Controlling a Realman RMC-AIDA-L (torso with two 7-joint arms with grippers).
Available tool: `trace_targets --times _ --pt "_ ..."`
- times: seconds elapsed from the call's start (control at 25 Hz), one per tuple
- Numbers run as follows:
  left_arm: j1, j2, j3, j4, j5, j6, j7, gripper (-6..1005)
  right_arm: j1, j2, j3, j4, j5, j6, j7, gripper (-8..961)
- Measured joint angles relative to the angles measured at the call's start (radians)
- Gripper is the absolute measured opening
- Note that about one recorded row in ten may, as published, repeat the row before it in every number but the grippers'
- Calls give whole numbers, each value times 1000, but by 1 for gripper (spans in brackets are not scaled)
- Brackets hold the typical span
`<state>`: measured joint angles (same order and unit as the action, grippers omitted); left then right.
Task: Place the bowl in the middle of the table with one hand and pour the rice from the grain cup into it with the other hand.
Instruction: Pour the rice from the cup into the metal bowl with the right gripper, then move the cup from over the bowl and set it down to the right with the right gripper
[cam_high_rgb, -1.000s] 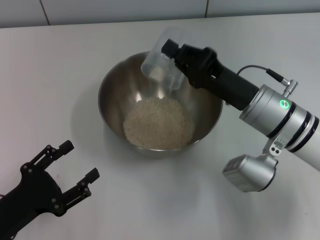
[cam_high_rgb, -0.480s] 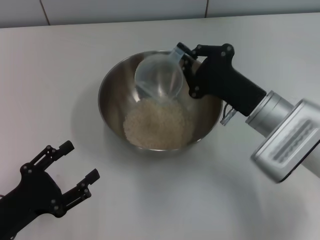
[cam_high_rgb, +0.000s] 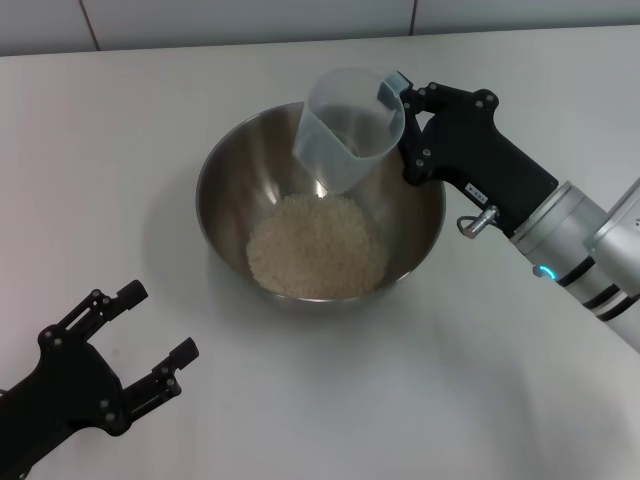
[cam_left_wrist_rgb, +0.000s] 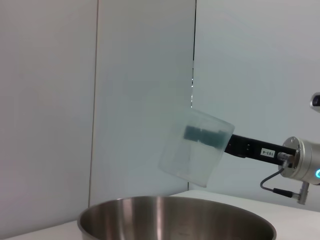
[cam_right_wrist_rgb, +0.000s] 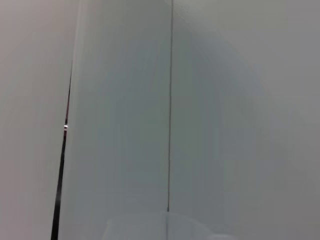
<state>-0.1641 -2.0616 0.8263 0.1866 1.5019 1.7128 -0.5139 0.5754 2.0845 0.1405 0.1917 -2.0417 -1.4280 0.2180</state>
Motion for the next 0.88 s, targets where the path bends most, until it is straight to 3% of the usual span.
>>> trace_targets --times 0.2,0.44,0.64,0.88 --pt "0 0 1 1 0 2 0 819 -15 2 46 -1 0 0 -7 56" --pt "0 0 1 2 0 10 0 819 -83 3 278 0 0 -11 -59 58" --pt "0 0 0 2 0 13 0 819 -125 1 414 -15 0 -2 -102 59" --pt "-1 0 0 4 0 14 0 819 -129 1 433 -40 1 12 -107 60"
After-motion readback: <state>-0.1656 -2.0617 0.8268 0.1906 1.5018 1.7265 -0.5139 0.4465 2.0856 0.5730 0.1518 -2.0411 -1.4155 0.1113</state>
